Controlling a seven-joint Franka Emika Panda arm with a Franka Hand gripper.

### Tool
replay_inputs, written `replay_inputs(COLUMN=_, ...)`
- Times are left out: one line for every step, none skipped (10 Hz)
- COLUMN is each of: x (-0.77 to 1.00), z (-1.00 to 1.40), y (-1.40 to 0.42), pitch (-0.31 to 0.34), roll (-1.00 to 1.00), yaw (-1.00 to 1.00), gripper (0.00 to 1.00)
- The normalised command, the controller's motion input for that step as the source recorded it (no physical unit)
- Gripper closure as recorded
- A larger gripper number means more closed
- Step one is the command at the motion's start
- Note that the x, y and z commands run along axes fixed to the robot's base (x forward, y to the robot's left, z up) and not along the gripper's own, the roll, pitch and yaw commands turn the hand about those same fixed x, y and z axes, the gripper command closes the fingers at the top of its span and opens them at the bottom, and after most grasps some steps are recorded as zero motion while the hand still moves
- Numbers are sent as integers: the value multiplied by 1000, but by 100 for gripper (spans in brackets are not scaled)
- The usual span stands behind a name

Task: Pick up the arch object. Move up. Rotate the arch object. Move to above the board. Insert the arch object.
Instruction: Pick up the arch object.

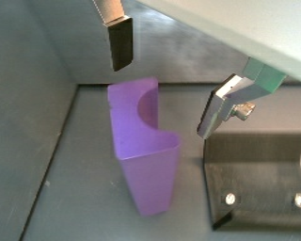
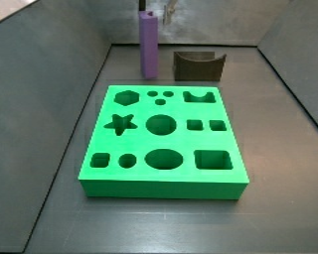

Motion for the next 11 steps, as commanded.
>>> replay_inputs(x=0, z=-374, y=0, pitch=0, roll=17, yaw=-1000, gripper=0)
replay_inputs(x=0, z=-514, y=0, pitch=-9, roll=0, yaw=-1000, gripper=0)
replay_inputs(x=0, z=-446, y=0, pitch=-81, roll=-26, yaw=-1000, gripper=0)
replay_inputs(x=0, z=-320, y=-74, pitch=-110, roll=-60, yaw=-1000, gripper=0)
replay_inputs(x=0, z=-86, y=-263, pitch=-104, roll=-84, yaw=-863, gripper=0)
replay_inputs(x=14, z=86, y=-463, pitch=-20, roll=-73, yaw=-669, gripper=0)
replay_inputs(x=140, z=434, y=-354, pitch=0, roll=-190, yaw=-563, gripper=0)
replay_inputs(x=129, z=646, y=-406, pitch=-66, roll=-140, yaw=-254, gripper=0)
replay_inputs(x=177, z=431, y=-160, pitch=-59, roll=-153, yaw=-229, gripper=0)
replay_inputs(x=0, z=66, y=-57, pitch=-66, roll=-36, yaw=-506, gripper=0)
replay_inputs(x=-3, z=-109, y=11, pitch=-36, roll=9, yaw=-657, gripper=0)
